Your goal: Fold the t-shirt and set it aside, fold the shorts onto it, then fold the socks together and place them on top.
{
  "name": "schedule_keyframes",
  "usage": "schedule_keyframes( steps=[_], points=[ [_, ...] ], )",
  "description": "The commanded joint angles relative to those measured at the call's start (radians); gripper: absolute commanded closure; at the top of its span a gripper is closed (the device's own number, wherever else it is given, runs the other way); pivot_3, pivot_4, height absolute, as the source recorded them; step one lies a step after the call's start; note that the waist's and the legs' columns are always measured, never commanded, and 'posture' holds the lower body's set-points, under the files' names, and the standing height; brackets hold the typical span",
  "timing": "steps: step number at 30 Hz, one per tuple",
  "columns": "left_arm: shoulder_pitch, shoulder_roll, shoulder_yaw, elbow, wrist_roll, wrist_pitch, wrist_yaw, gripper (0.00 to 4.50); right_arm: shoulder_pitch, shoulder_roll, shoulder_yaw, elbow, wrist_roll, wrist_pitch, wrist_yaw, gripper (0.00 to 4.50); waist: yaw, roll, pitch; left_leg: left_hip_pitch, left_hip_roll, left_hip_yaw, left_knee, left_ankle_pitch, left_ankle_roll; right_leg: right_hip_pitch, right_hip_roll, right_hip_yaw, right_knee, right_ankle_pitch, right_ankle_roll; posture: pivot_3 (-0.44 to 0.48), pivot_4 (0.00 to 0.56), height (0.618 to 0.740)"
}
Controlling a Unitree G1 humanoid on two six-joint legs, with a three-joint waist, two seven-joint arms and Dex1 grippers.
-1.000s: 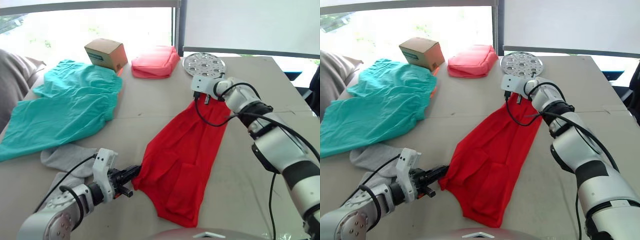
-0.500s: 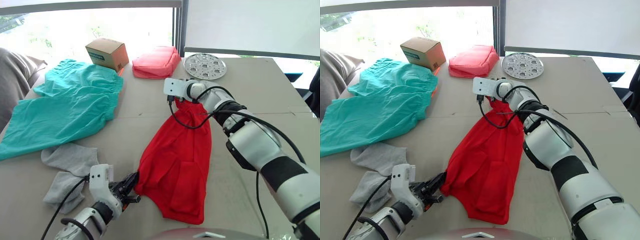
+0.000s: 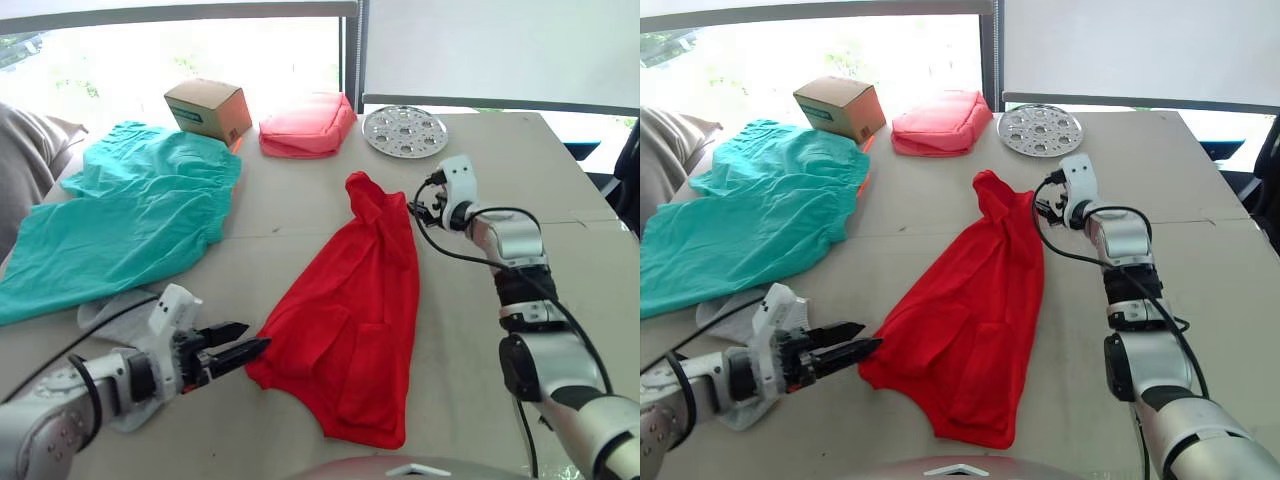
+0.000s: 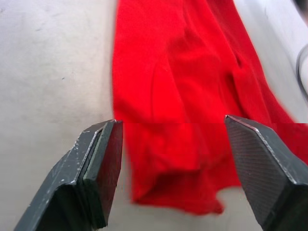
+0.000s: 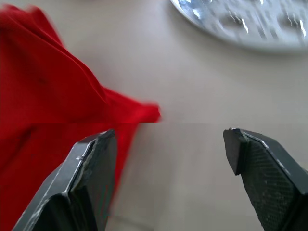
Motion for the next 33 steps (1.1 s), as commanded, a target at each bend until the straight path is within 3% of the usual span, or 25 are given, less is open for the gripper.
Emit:
schedule_keyframes(
  steps=[1,8,15,17,20,23,24,26,33],
  points=[
    [0.01,0.061,-0.011,0.066,0.039,-0.072,-0.106,0.9,-0.057,0.04,-0.05,0.02,0.058,-0.024,-0.057,0.77,-0.009,-0.001,-0.001,0.0,0.001,0.0,0.0,0.0,0.0,0.0,0.001,0.0,0.0,0.0,0.0,0.0,0.15,0.739],
    [0.043,0.068,-0.039,0.076,0.047,-0.092,-0.137,0.9,-0.123,0.088,-0.031,0.163,0.091,-0.1,-0.052,0.77,-0.006,-0.002,-0.001,-0.001,0.002,-0.001,-0.002,0.0,0.0,-0.003,0.002,0.0,-0.001,0.0,0.0,0.0,0.15,0.739],
    [0.013,-0.009,-0.184,0.064,0.121,-0.117,-0.025,0.9,-0.144,0.082,0.019,0.283,0.066,-0.163,-0.064,0.77,-0.001,0.0,-0.002,0.0,0.002,-0.002,-0.002,0.0,0.0,-0.002,-0.001,0.0,0.0,0.0,0.0,0.0,0.15,0.739],
    [0.008,-0.022,-0.219,0.078,0.153,-0.122,0.006,1.41,-0.154,0.079,0.031,0.336,0.052,-0.187,-0.073,0.77,0.001,0.005,-0.005,0.0,0.002,-0.002,-0.002,0.0,0.0,-0.001,-0.002,0.0,0.0,0.0,0.0,0.0,0.15,0.739],
    [0.014,-0.027,-0.251,0.081,0.185,-0.144,0.017,2.69,-0.168,0.078,0.04,0.393,0.05,-0.216,-0.058,1.61,0.005,0.007,-0.007,0.002,0.0,-0.003,-0.002,0.0,0.0,0.002,-0.002,0.0,-0.001,0.0,0.0,0.0,0.15,0.739],
    [0.025,-0.038,-0.27,0.077,0.2,-0.163,0.021,4.24,-0.169,0.07,0.055,0.405,0.037,-0.244,-0.056,3.1,0.005,0.008,-0.008,0.002,0.0,-0.003,-0.002,0.0,0.0,0.002,-0.002,0.0,-0.001,0.0,0.0,0.0,0.15,0.739],
    [0.029,-0.043,-0.273,0.074,0.201,-0.167,0.022,4.5,-0.159,0.063,0.065,0.391,0.028,-0.252,-0.056,3.63,0.005,0.008,-0.008,0.002,0.0,-0.003,-0.002,0.0,0.0,0.002,-0.002,0.0,-0.001,0.0,0.0,0.0,0.15,0.739],
    [0.035,-0.051,-0.278,0.068,0.202,-0.172,0.022,4.5,-0.13,0.046,0.081,0.344,0.017,-0.25,-0.054,4.45,0.007,0.009,-0.008,0.002,0.0,-0.003,-0.002,0.0,0.0,0.002,-0.002,0.0,-0.001,0.0,0.0,0.0,0.15,0.739],
    [0.041,-0.099,-0.255,-0.003,0.145,-0.132,0.07,4.5,0.016,-0.035,0.096,0.051,0.0,-0.19,-0.076,4.45,0.023,0.009,-0.009,0.0,-0.001,-0.004,-0.001,0.0,0.001,0.002,-0.003,0.0,-0.001,0.0,0.0,0.0,0.15,0.739]
  ],
)
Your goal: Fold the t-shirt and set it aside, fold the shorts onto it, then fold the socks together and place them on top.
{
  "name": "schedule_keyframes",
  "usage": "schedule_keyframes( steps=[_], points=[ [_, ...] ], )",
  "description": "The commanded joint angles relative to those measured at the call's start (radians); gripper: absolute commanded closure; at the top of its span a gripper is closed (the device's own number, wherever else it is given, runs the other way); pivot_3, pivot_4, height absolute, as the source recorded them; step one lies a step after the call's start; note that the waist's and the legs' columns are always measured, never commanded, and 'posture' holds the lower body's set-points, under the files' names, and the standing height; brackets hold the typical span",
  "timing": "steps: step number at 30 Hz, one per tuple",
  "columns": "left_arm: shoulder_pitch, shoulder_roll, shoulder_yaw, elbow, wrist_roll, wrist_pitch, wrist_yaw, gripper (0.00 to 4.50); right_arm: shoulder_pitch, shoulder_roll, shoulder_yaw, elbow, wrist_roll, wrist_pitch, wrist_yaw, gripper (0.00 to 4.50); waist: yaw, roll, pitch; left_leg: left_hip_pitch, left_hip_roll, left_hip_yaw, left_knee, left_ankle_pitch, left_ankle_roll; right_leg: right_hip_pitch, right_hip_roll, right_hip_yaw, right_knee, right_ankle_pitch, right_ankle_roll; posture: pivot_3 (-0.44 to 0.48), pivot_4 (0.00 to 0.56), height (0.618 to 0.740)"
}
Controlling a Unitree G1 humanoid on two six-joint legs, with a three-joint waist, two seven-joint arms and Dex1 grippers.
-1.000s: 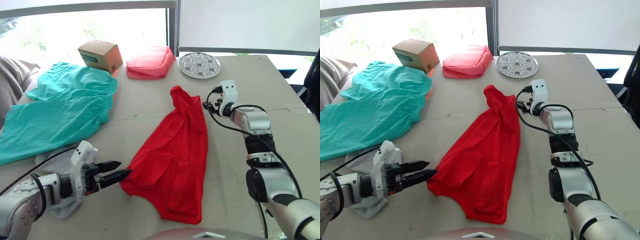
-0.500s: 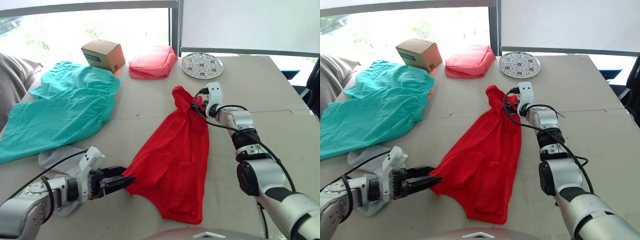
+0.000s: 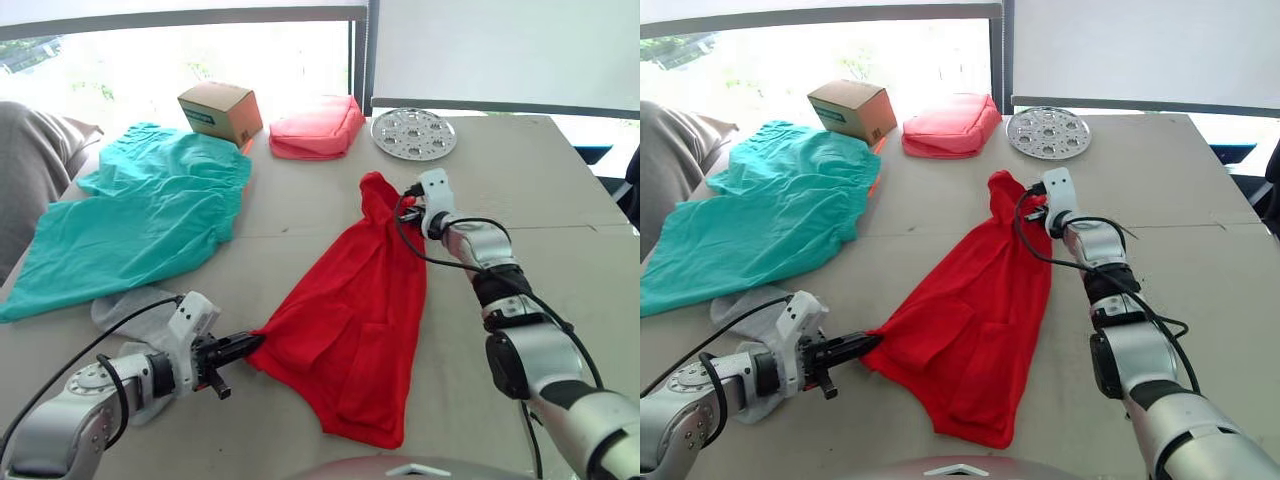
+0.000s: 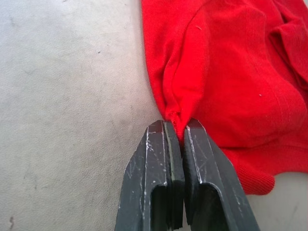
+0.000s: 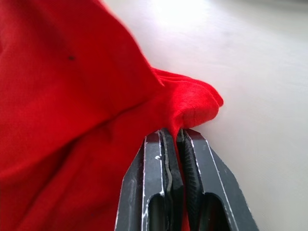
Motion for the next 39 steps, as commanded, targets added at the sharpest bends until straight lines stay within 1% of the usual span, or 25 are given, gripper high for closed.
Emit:
schedule_keyframes(
  steps=[1,3,6,9,12,14,17,19,21,25,26,27,28,29,30,32,33,34,35,37,38,39],
  points=[
    [0.033,-0.04,-0.057,-0.071,-0.054,0.066,0.033,4.5,0.006,-0.04,-0.005,-0.112,-0.015,0.017,-0.018,4.45,-0.001,0.0,0.0,0.0,0.0,0.0,0.0,0.0,0.0,0.0,0.0,0.001,0.0,0.0,0.0,0.0,0.15,0.739],
    [0.054,-0.077,-0.043,-0.137,-0.066,0.09,0.103,4.5,-0.02,-0.062,0.008,-0.085,-0.032,-0.008,-0.016,4.45,-0.001,0.001,0.001,0.0,-0.001,0.001,0.0,0.0,0.001,0.0,0.0,0.002,0.0,0.0,0.0,0.0,0.15,0.739],
    [0.11,-0.139,-0.025,-0.241,-0.062,0.097,0.205,4.5,-0.117,-0.062,0.049,0.058,-0.067,-0.086,0.007,4.45,-0.007,-0.001,0.0,0.0,-0.001,0.001,0.0,0.0,0.001,0.0,0.0,0.003,0.0,0.0,0.0,0.0,0.15,0.739],
    [0.185,-0.2,-0.016,-0.325,-0.031,0.083,0.301,4.5,-0.252,-0.019,0.095,0.267,-0.107,-0.195,0.026,4.45,-0.02,-0.003,0.0,0.0,0.0,0.003,0.0,0.0,0.001,0.0,0.002,0.003,-0.001,0.0,0.0,0.0,0.15,0.739],
    [0.242,-0.239,-0.018,-0.379,-0.009,0.073,0.369,4.5,-0.342,0.018,0.115,0.417,-0.133,-0.28,0.035,4.45,-0.03,-0.004,0.0,0.0,0.001,0.002,-0.001,0.0,0.001,0.0,0.002,0.003,-0.001,0.0,0.0,0.0,0.15,0.739],
    [0.296,-0.288,-0.026,-0.436,0.006,0.066,0.435,4.5,-0.406,0.052,0.137,0.517,-0.159,-0.342,0.04,4.45,-0.03,-0.005,0.001,0.0,0.001,0.002,-0.001,0.0,0.001,-0.001,0.002,0.003,-0.001,0.0,0.0,0.0,0.15,0.739],
    [0.356,-0.34,-0.044,-0.503,0.014,0.07,0.507,4.5,-0.461,0.082,0.151,0.614,-0.184,-0.4,0.046,4.45,-0.027,-0.006,0.001,-0.001,0.001,0.0,0.0,0.0,0.001,-0.002,0.001,0.002,-0.001,0.0,0.0,0.0,0.15,0.739],
    [0.386,-0.342,-0.059,-0.534,0.003,0.079,0.514,4.5,-0.486,0.095,0.16,0.656,-0.2,-0.423,0.047,4.45,-0.026,-0.006,0.002,-0.001,0.001,0.0,0.0,0.0,0.001,-0.002,0.001,0.001,-0.001,0.0,0.0,0.0,0.15,0.739],
    [0.395,-0.317,-0.071,-0.551,-0.007,0.089,0.501,4.5,-0.502,0.1,0.167,0.684,-0.216,-0.441,0.043,4.45,-0.027,-0.006,0.002,-0.001,0.001,0.0,0.0,0.0,0.001,-0.002,0.001,0.001,-0.001,0.0,0.0,0.0,0.15,0.739],
    [0.354,-0.293,-0.058,-0.547,-0.042,0.089,0.486,4.5,-0.51,0.09,0.166,0.707,-0.233,-0.461,0.071,4.45,-0.028,-0.006,0.002,-0.003,0.001,0.0,0.0,0.0,0.001,-0.004,0.001,0.001,-0.001,0.0,0.0,0.0,0.15,0.739],
    [0.343,-0.299,-0.044,-0.544,-0.065,0.089,0.487,4.5,-0.507,0.083,0.156,0.706,-0.228,-0.466,0.078,4.45,-0.029,-0.006,0.002,-0.003,0.001,0.0,0.0,0.0,0.001,-0.004,0.001,0.001,-0.001,0.0,0.0,0.0,0.15,0.739],
    [0.337,-0.298,-0.022,-0.535,-0.089,0.089,0.482,3.71,-0.501,0.071,0.154,0.701,-0.23,-0.477,0.091,3.82,-0.029,-0.006,0.003,-0.003,0.001,0.0,0.0,0.0,0.001,-0.004,0.001,0.001,-0.001,0.0,0.0,0.0,0.15,0.739],
    [0.329,-0.296,-0.007,-0.526,-0.107,0.092,0.481,3.42,-0.498,0.064,0.153,0.699,-0.232,-0.486,0.099,3.52,-0.029,-0.006,0.003,-0.003,0.001,0.0,0.0,0.0,0.001,-0.004,0.001,0.001,-0.001,0.0,0.0,0.0,0.15,0.739],
    [0.329,-0.277,0.021,-0.503,-0.12,0.08,0.449,2.96,-0.486,0.047,0.155,0.683,-0.233,-0.501,0.13,3.05,-0.029,-0.006,0.003,-0.003,0.001,0.0,0.0,0.0,0.001,-0.004,0.001,0.001,-0.001,0.0,0.0,0.0,0.15,0.739],
    [0.326,-0.253,0.057,-0.471,-0.13,0.054,0.4,2.39,-0.465,0.024,0.152,0.65,-0.224,-0.521,0.175,2.49,-0.029,-0.006,0.003,-0.003,0.001,0.0,0.0,0.0,0.001,-0.004,0.001,0.001,-0.001,0.0,0.0,0.0,0.15,0.739],
    [0.321,-0.198,0.127,-0.409,-0.168,0.012,0.284,1.49,-0.398,-0.035,0.15,0.537,-0.201,-0.539,0.281,1.58,-0.026,-0.006,0.003,-0.003,0.001,-0.001,0.0,0.0,0.001,-0.004,0.002,0.0,-0.001,0.0,0.0,0.0,0.15,0.739],
    [0.322,-0.158,0.155,-0.377,-0.173,-0.012,0.209,0.99,-0.317,-0.081,0.161,0.393,-0.186,-0.558,0.363,1.05,-0.025,-0.006,0.003,-0.003,0.001,-0.001,0.0,0.0,0.001,-0.004,0.002,0.0,-0.001,0.0,0.0,0.0,0.15,0.739],
    [0.323,-0.12,0.176,-0.347,-0.174,-0.031,0.143,0.99,-0.224,-0.125,0.164,0.221,-0.154,-0.545,0.443,1.05,-0.019,-0.008,0.002,-0.003,0.001,-0.001,0.0,0.0,0.001,-0.004,0.002,0.0,-0.001,0.0,0.0,0.0,0.15,0.739],
    [0.325,-0.082,0.189,-0.319,-0.162,-0.061,0.076,0.99,-0.127,-0.166,0.153,0.033,-0.108,-0.488,0.507,1.05,-0.015,-0.008,0.002,-0.004,0.001,-0.003,0.0,0.0,0.001,-0.003,0.002,-0.002,-0.001,-0.001,0.0,0.0,0.15,0.739],
    [0.319,-0.018,0.221,-0.259,-0.165,-0.104,-0.049,0.99,0.077,-0.265,0.128,-0.345,-0.014,-0.392,0.607,1.05,-0.005,-0.008,0.003,-0.004,0.001,-0.001,0.0,0.0,0.001,-0.004,0.002,-0.001,-0.001,-0.001,0.0,0.0,0.15,0.739],
    [0.317,0.035,0.219,-0.211,-0.1,-0.194,-0.143,0.99,0.236,-0.354,0.109,-0.565,0.02,-0.386,0.662,1.05,-0.005,-0.008,0.003,-0.005,0.001,-0.002,0.0,0.0,0.001,-0.004,0.002,-0.001,-0.001,-0.001,0.0,0.0,0.15,0.739],
    [0.316,0.071,0.216,-0.179,-0.052,-0.258,-0.206,0.99,0.392,-0.439,0.081,-0.749,0.051,-0.394,0.718,1.05,-0.015,-0.008,0.004,-0.004,0.001,-0.001,0.0,0.0,0.001,-0.004,0.002,-0.001,-0.001,-0.001,0.0,0.0,0.15,0.739]
  ],
)
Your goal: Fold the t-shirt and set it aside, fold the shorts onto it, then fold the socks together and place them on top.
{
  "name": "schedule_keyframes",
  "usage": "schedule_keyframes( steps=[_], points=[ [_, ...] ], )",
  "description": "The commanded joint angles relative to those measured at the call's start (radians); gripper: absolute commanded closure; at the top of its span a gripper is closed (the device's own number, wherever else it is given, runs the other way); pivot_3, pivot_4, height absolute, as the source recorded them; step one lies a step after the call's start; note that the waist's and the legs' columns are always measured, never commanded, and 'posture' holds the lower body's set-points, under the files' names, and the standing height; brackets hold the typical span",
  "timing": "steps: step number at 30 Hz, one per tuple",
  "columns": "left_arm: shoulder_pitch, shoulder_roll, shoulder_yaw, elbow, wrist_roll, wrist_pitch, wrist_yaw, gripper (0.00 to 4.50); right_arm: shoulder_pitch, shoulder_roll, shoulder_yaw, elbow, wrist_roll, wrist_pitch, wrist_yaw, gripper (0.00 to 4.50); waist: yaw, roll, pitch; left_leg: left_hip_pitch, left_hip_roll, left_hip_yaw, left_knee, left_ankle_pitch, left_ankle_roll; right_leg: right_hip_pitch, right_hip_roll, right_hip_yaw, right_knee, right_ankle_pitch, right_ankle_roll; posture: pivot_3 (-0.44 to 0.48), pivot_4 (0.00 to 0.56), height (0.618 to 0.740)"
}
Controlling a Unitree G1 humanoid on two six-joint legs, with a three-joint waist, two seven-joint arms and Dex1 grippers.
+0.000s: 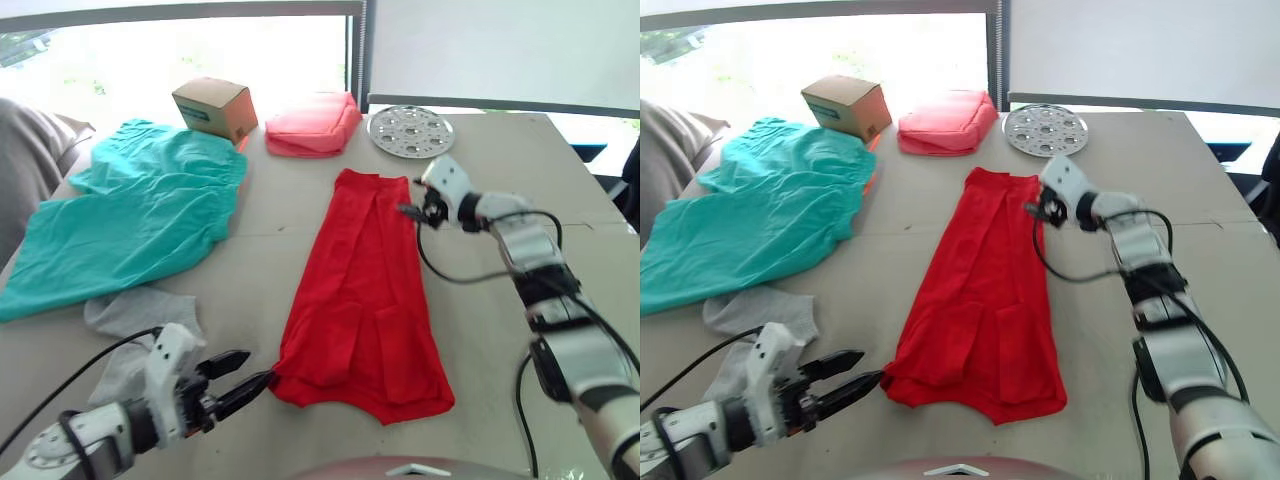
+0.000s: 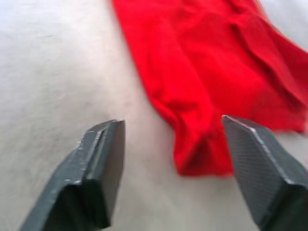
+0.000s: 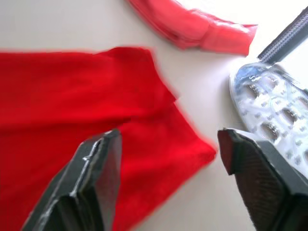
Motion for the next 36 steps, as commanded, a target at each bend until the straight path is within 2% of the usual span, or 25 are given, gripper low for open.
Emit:
schedule_keyframes(
  steps=[1,2,3,4,6,8,14,18,25,29,33,36],
  points=[
    [-0.024,0.157,0.014,0.145,0.152,-0.275,-0.336,0.99,0.512,-0.28,-0.104,-0.841,0.173,0.07,0.238,1.05,0.015,0.001,0.003,0.001,0.001,0.005,0.0,0.0,0.0,0.001,0.0,0.003,0.0,-0.001,0.002,0.0,0.15,0.739],
    [-0.039,0.184,-0.011,0.186,0.211,-0.369,-0.393,0.99,0.62,-0.331,-0.132,-0.952,0.189,0.068,0.258,1.05,0.029,0.0,-0.001,-0.004,0.0,0.003,0.001,0.001,-0.001,-0.003,0.0,-0.003,0.0,-0.002,0.003,0.0,0.15,0.739],
    [-0.058,0.199,-0.04,0.228,0.263,-0.456,-0.434,0.99,0.711,-0.376,-0.153,-1.029,0.194,0.05,0.272,1.05,0.029,0.001,-0.001,0.003,0.001,0.005,-0.001,-0.001,0.0,0.002,0.0,-0.001,0.001,-0.006,0.003,0.0,0.15,0.739],
    [-0.073,0.204,-0.064,0.264,0.306,-0.531,-0.464,0.91,0.782,-0.409,-0.171,-1.08,0.193,0.028,0.278,0.52,0.027,0.002,0.0,0.004,0.001,0.005,-0.001,-0.001,0.0,0.002,-0.001,-0.001,0.0,-0.006,0.004,0.0,0.15,0.739],
    [-0.115,0.199,-0.116,0.343,0.378,-0.672,-0.506,0.91,0.933,-0.454,-0.223,-1.125,0.184,-0.065,0.292,0.03,0.023,0.0,0.001,0.003,0.005,0.009,0.0,-0.003,-0.004,-0.001,-0.003,0.0,0.0,-0.007,0.004,0.0,0.15,0.739],
    [-0.146,0.191,-0.162,0.422,0.456,-0.828,-0.532,0.91,1.049,-0.48,-0.245,-1.125,0.126,-0.211,0.287,0.03,0.021,-0.005,-0.002,0.004,0.009,0.014,0.001,-0.004,-0.005,-0.001,-0.004,-0.001,-0.001,-0.007,0.005,0.0,0.15,0.739],
    [-0.205,0.151,-0.259,0.481,0.515,-0.993,-0.532,0.91,1.245,-0.456,-0.229,-1.072,-0.009,-0.526,0.191,0.03,0.034,-0.014,-0.002,0.002,0.013,0.021,0.001,-0.005,-0.003,-0.006,-0.005,-0.002,0.0,-0.006,0.004,0.0,0.15,0.739],
    [-0.233,0.126,-0.305,0.531,0.568,-1.104,-0.502,0.91,1.323,-0.457,-0.217,-1.028,-0.084,-0.671,0.133,0.03,0.037,-0.013,-0.002,0.003,0.014,0.022,0.001,-0.003,0.0,-0.006,-0.004,-0.002,0.001,-0.006,0.004,0.0,0.15,0.739],
    [-0.309,0.115,-0.332,0.611,0.663,-1.246,-0.419,0.91,1.4,-0.449,-0.256,-0.942,-0.223,-0.807,0.003,0.03,0.038,-0.015,-0.003,0.004,0.016,0.027,0.002,-0.004,-0.001,-0.006,-0.004,0.0,0.0,-0.006,0.004,0.0,0.15,0.739],
    [-0.341,0.093,-0.358,0.627,0.696,-1.282,-0.361,0.91,1.376,-0.39,-0.226,-0.931,-0.336,-0.823,-0.097,0.03,0.039,-0.021,-0.007,0.005,0.017,0.027,0.001,-0.004,0.001,-0.006,-0.003,0.0,0.001,-0.006,0.004,0.0,0.15,0.739],
    [-0.329,0.081,-0.37,0.58,0.647,-1.241,-0.332,0.91,1.334,-0.334,-0.203,-0.931,-0.412,-0.825,-0.168,0.03,0.028,-0.024,-0.009,0.006,0.019,0.029,0.002,-0.004,0.001,-0.006,-0.002,-0.001,0.001,-0.006,0.004,0.0,0.15,0.739],
    [-0.292,0.109,-0.366,0.573,0.62,-1.24,-0.353,0.91,1.309,-0.342,-0.195,-0.936,-0.421,-0.817,-0.179,0.03,0.026,-0.024,-0.009,0.007,0.021,0.032,0.002,-0.004,0.0,-0.007,-0.003,-0.001,0.001,-0.006,0.004,0.0,0.15,0.739]
  ],
)
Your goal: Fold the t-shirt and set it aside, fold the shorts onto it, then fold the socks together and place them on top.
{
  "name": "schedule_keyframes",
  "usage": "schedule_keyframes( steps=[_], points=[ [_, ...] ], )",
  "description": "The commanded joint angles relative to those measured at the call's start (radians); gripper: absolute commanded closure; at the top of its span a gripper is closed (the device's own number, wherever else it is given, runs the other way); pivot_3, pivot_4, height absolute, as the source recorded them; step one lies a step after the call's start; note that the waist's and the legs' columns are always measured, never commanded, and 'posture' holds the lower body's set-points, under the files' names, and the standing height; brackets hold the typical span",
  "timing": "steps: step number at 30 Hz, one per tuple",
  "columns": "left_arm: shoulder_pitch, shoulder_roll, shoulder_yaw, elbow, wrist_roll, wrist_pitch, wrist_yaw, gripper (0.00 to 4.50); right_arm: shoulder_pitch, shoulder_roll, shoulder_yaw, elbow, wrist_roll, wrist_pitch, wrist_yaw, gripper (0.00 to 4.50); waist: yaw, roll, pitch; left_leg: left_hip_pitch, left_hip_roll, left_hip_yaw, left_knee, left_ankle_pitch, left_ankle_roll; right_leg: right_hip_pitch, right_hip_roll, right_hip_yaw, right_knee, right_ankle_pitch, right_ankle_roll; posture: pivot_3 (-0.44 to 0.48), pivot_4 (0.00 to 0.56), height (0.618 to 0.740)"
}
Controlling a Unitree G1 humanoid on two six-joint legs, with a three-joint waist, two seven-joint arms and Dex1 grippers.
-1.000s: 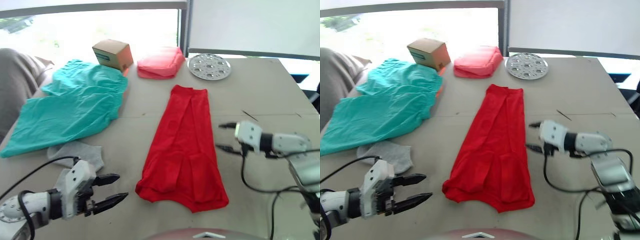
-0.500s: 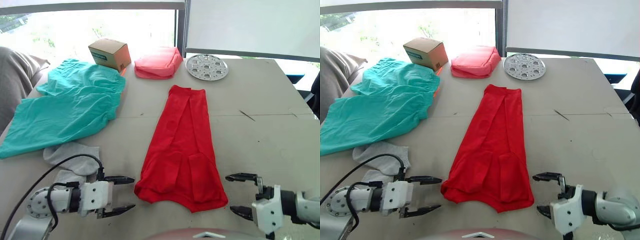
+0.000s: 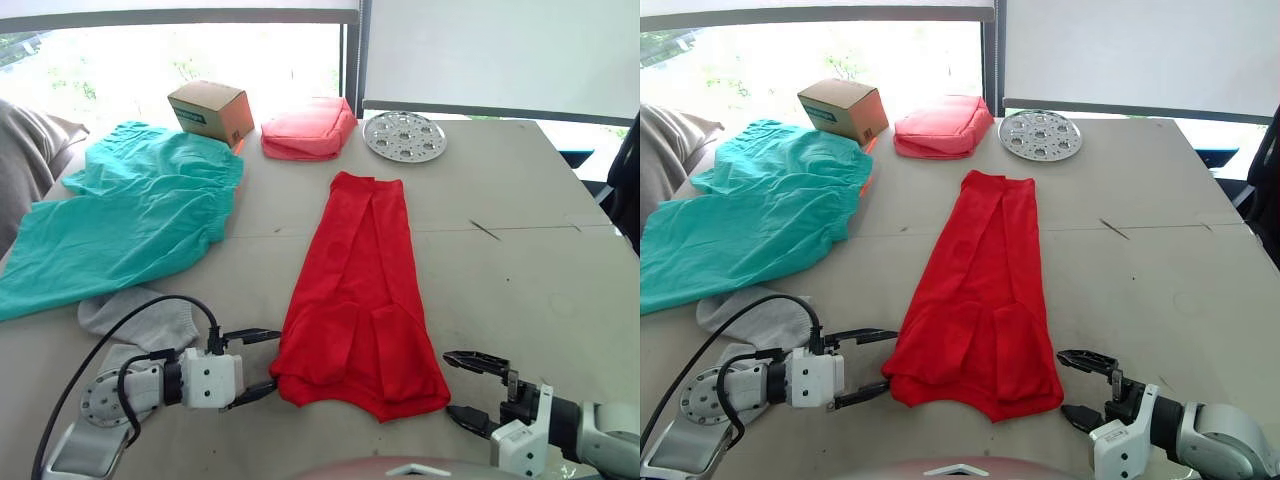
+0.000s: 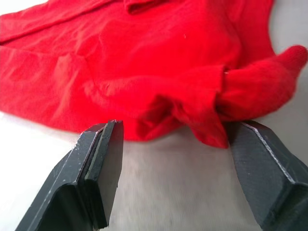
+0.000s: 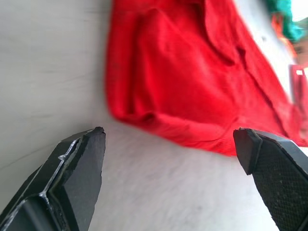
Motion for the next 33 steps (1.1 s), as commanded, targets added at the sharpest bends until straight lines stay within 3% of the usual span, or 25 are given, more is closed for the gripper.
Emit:
schedule_keyframes(
  steps=[1,12,15,17,18,20,21,24,28,33],
  points=[
    [0.037,0.035,0.003,-0.023,-0.04,-0.001,-0.017,0.91,-0.037,-0.011,-0.001,0.014,-0.034,0.033,-0.023,0.03,0.001,0.0,0.0,0.0,0.0,0.0,0.0,0.0,0.0,0.0,0.0,0.0,0.0,0.0,0.0,0.0,0.15,0.739],
    [0.024,0.043,-0.022,-0.045,-0.059,0.027,0.014,0.91,-0.097,-0.028,0.074,0.004,-0.027,0.072,-0.019,0.03,0.004,0.0,0.0,-0.001,-0.001,-0.001,0.0,0.0,0.001,-0.001,0.001,-0.001,0.001,0.001,-0.001,0.0,0.15,0.739],
    [0.03,0.048,-0.027,-0.047,-0.065,0.028,0.012,0.91,-0.087,-0.044,0.091,0.002,-0.022,0.062,-0.015,0.77,0.004,0.0,0.0,-0.001,-0.001,-0.001,0.0,0.0,0.001,-0.001,0.001,0.0,0.001,0.001,-0.001,0.0,0.15,0.739],
    [0.031,0.049,-0.029,-0.046,-0.065,0.029,0.011,1.43,-0.083,-0.056,0.111,-0.007,-0.022,0.049,-0.01,1.74,0.004,0.0,0.0,-0.001,-0.001,-0.001,0.0,0.0,0.001,-0.001,0.001,0.0,0.002,0.001,-0.001,0.0,0.15,0.739],
    [0.03,0.049,-0.031,-0.046,-0.065,0.03,0.011,1.65,-0.085,-0.061,0.121,-0.01,-0.026,0.044,-0.01,1.79,0.004,0.0,0.0,-0.001,-0.001,-0.001,0.0,0.0,0.001,-0.001,0.001,0.0,0.002,0.001,-0.001,0.0,0.15,0.739],
    [0.026,0.05,-0.038,-0.046,-0.065,0.035,0.009,2.69,-0.103,-0.075,0.153,-0.006,-0.036,0.035,0.001,1.79,0.004,0.0,0.0,-0.001,-0.002,-0.001,0.0,0.0,0.001,-0.001,0.001,0.0,0.002,0.001,-0.001,0.0,0.15,0.739],
    [0.024,0.05,-0.042,-0.048,-0.067,0.04,0.007,2.87,-0.116,-0.077,0.168,-0.001,-0.037,0.037,0.008,1.79,0.004,0.0,0.0,-0.001,-0.002,-0.001,0.0,0.0,0.001,-0.001,0.001,0.0,0.002,0.001,-0.001,0.0,0.15,0.739],
    [0.019,0.051,-0.049,-0.051,-0.067,0.051,0.003,4.36,-0.16,-0.092,0.202,0.024,-0.036,0.042,0.02,2.52,0.004,0.0,0.0,-0.001,-0.002,-0.001,0.001,0.0,0.001,-0.001,0.001,0.0,0.002,0.001,-0.001,0.0,0.15,0.739],
    [0.008,0.065,-0.045,-0.05,-0.075,0.069,-0.004,4.5,-0.19,-0.131,0.207,0.045,-0.027,0.022,0.018,4.42,0.005,0.0,0.0,-0.002,-0.003,-0.001,0.001,0.0,0.001,-0.001,0.002,0.0,0.002,0.001,-0.001,0.0,0.15,0.739],
    [-0.009,0.081,-0.039,-0.051,-0.094,0.098,-0.007,4.5,-0.182,-0.178,0.191,0.063,0.001,0.006,0.003,4.42,0.006,0.0,0.0,-0.002,-0.004,-0.001,0.002,0.0,0.001,0.0,0.002,0.0,0.003,0.001,-0.001,0.0,0.15,0.739]
  ],
)
